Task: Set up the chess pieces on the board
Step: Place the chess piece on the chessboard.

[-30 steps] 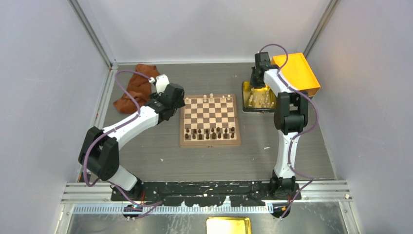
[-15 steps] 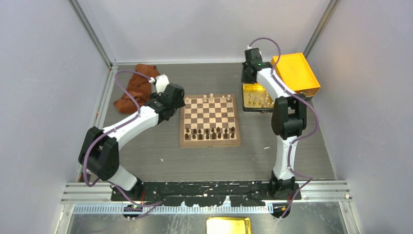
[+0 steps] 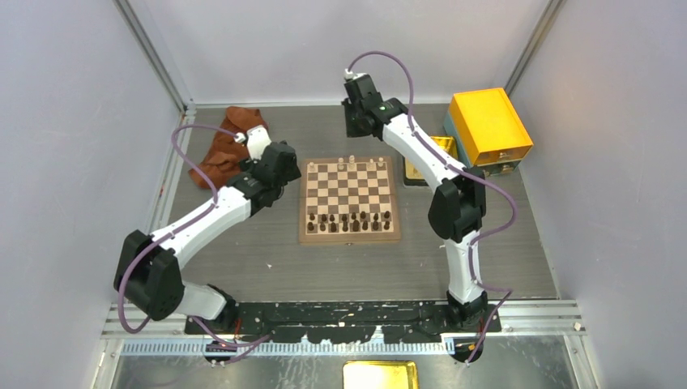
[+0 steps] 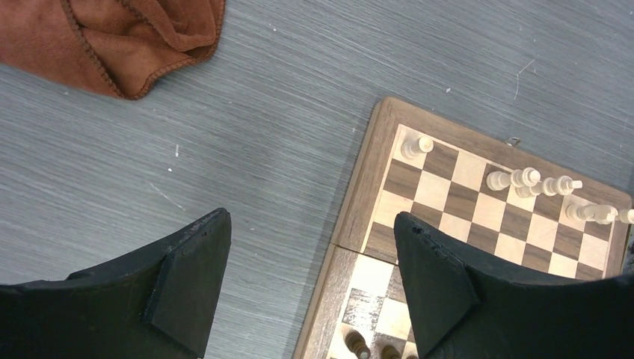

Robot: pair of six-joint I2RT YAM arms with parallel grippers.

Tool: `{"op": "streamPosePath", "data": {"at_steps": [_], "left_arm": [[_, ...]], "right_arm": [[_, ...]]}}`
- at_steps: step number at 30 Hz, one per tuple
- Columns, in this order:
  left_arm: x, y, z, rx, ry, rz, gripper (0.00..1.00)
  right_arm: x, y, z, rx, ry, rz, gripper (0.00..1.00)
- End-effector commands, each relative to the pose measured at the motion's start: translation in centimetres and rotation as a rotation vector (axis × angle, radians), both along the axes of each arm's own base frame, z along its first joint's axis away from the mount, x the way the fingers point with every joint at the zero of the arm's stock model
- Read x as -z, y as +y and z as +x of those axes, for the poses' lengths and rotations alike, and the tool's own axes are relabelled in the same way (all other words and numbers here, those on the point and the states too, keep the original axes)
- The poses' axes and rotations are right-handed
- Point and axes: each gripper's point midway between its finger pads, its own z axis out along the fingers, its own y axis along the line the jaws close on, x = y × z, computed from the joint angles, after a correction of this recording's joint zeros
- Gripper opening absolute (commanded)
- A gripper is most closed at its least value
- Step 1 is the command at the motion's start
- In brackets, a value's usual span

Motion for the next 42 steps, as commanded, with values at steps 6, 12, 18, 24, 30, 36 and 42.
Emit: {"op": "streamPosePath", "data": {"at_steps": [6, 12, 18, 24, 30, 36, 42], "left_arm": [[-2.5, 1.6, -0.9, -0.056, -0.091, -0.027, 0.81], [-2.9, 1.8, -1.3, -0.055, -0.102, -0.036, 0.81], [-2.8, 1.7, -1.3, -0.051, -0.102, -0.039, 0.81], [-2.8, 1.6, -1.2, -0.050, -0.106, -0.041, 0.81], [-2.9, 1.6, -1.1, -0.051, -0.112, -0.044, 0.81], [-3.3, 1.7, -1.1, -0.049, -0.120, -0.050, 0.81], [-3.2, 1.7, -1.0, -0.048, -0.123, -0.058, 0.81]], "right_arm": [[-0.9, 6.4, -2.1, -0.093, -0.016, -0.018, 0.01], [0.6, 8.6, -2.7, -0.121, 0.002, -0.034, 0.01], [1.9, 10.0, -3.3, -0.146, 0.036, -0.050, 0.01], [3.6, 10.6, -3.3, -0.149, 0.079, -0.082, 0.01], [4.8, 10.6, -3.3, -0.143, 0.113, -0.112, 0.01], [5.9, 10.6, -3.5, -0.138, 0.145, -0.120, 0.01], [6.6, 10.9, -3.7, -0.145, 0.162, -0.118, 0.01]]}}
